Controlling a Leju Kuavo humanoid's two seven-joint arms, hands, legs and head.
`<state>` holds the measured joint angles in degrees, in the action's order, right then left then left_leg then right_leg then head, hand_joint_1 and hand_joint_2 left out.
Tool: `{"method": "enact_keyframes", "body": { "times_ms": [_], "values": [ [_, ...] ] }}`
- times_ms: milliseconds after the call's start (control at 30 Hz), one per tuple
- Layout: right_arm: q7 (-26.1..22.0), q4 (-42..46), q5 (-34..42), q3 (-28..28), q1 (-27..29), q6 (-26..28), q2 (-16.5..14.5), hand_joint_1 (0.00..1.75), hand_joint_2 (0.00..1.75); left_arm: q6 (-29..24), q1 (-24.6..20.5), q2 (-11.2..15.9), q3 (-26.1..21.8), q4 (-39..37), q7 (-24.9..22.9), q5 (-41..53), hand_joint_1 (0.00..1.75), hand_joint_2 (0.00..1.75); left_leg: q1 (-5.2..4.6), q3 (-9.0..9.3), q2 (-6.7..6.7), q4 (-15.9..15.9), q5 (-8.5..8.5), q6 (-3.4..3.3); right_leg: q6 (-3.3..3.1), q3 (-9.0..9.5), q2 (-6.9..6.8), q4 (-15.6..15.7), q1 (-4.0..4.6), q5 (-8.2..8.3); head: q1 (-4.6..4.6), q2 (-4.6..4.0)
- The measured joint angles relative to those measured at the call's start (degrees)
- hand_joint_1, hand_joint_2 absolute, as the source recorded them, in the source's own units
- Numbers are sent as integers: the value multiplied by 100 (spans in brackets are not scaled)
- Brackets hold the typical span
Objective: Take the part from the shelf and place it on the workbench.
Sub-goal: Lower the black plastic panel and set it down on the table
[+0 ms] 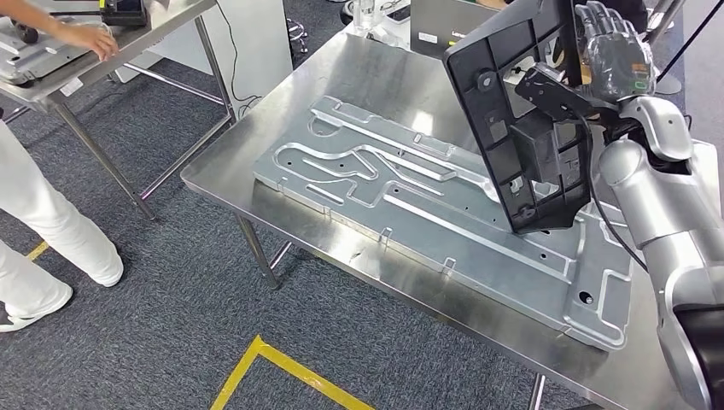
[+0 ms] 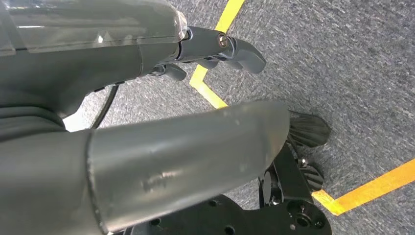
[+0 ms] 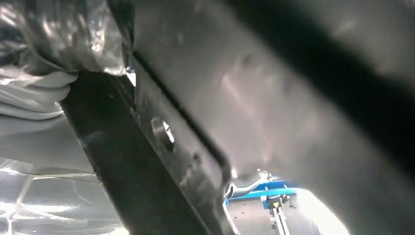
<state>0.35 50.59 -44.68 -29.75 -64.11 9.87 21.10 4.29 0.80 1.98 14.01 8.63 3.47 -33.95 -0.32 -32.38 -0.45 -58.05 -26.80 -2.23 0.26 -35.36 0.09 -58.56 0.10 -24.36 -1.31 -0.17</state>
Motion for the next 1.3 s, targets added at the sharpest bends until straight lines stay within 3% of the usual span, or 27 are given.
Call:
{"method": "enact_keyframes", "body": {
  "times_ms": [433,700,933,1300],
  "values": [
    [-443,-859,171,-580,-1164,-940,-128,0,0,-58,4,-2,-1,0,31,-16,0,0,-4,-12,4,0,1,0,0,-19,4,-4,-14,1,0,0],
    [-565,-998,297,-781,-1953,-1109,-310,0,0,-117,5,-2,0,0,31,-12,0,0,-3,-17,2,1,1,1,0,-25,4,-4,-13,1,0,0],
    [-629,-1094,331,-847,-2150,-1146,-396,0,0,-127,4,-2,0,0,36,-15,0,0,-9,-17,2,0,1,1,0,-25,5,-3,-13,1,0,0],
    [-927,-1322,650,-1432,-2545,-2420,-570,0,0,-113,5,-3,-1,0,79,-118,0,0,-10,-17,3,0,1,1,1,-26,5,-3,-13,1,0,0]
  ]
}}
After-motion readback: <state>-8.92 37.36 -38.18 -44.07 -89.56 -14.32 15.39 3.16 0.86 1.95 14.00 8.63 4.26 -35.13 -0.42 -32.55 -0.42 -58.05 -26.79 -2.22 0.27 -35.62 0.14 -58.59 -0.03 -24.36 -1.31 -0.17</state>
